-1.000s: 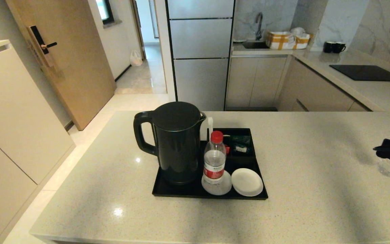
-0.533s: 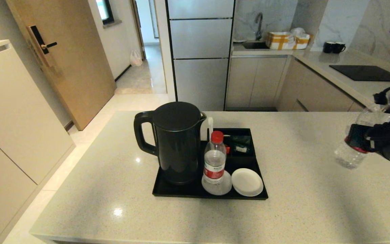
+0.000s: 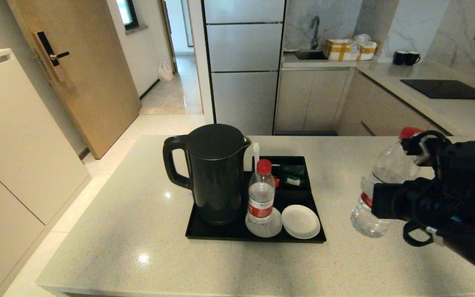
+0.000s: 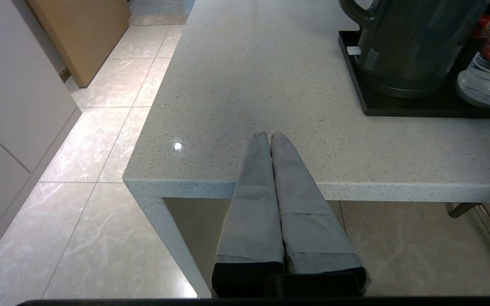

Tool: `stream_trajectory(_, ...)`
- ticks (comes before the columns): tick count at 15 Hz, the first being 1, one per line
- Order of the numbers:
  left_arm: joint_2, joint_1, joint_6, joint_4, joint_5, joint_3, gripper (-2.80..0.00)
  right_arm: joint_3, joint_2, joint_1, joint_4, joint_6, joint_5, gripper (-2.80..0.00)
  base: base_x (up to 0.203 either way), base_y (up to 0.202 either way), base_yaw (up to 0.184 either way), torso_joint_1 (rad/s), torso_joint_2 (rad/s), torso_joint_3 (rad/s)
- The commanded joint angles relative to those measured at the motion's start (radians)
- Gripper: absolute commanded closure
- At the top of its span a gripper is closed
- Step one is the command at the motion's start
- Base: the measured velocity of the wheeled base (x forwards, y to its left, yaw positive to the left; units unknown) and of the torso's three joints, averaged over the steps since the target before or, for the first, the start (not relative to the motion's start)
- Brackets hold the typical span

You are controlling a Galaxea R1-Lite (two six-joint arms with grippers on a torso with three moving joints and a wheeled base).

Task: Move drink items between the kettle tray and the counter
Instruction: Return the bottled water to its original position

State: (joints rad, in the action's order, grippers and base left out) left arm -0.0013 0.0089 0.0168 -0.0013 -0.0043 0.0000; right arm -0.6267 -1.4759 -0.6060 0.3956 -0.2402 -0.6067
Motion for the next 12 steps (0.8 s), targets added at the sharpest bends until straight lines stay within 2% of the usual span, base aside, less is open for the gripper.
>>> stream_trajectory(1, 0.001, 0.0, 0.0, 0.0, 0.0, 0.002, 0.0, 0.049, -0.116, -0.076, 0.16, 0.001, -0.031, 0.0, 0.0, 0.0, 0.0, 0.0, 0.0, 0.0)
stream_trajectory(6, 0.001, 0.001, 0.0, 0.0, 0.0, 0.002, 0.0, 0.063, -0.389, -0.154, 0.489, 0.042, -0.108, 0.0, 0.0, 0.0, 0.0, 0.0, 0.0, 0.0)
stream_trajectory(9, 0.001, 0.002, 0.0, 0.0, 0.0, 0.002, 0.0, 0.059, -0.559, -0.162, 0.748, 0.122, -0.132, 0.0, 0.0, 0.0, 0.0, 0.0, 0.0, 0.0)
stream_trajectory(11, 0.001, 0.0, 0.0, 0.0, 0.0, 0.002, 0.0, 0.043, -0.637, -0.157, 0.868, 0.188, -0.134, 0.0, 0.0, 0.0, 0.0, 0.0, 0.0, 0.0)
stream_trajectory(12, 0.001, 0.0, 0.0, 0.0, 0.0, 0.002, 0.0, 0.025, -0.675, -0.145, 0.889, 0.196, -0.131, 0.0, 0.0, 0.0, 0.0, 0.0, 0.0, 0.0)
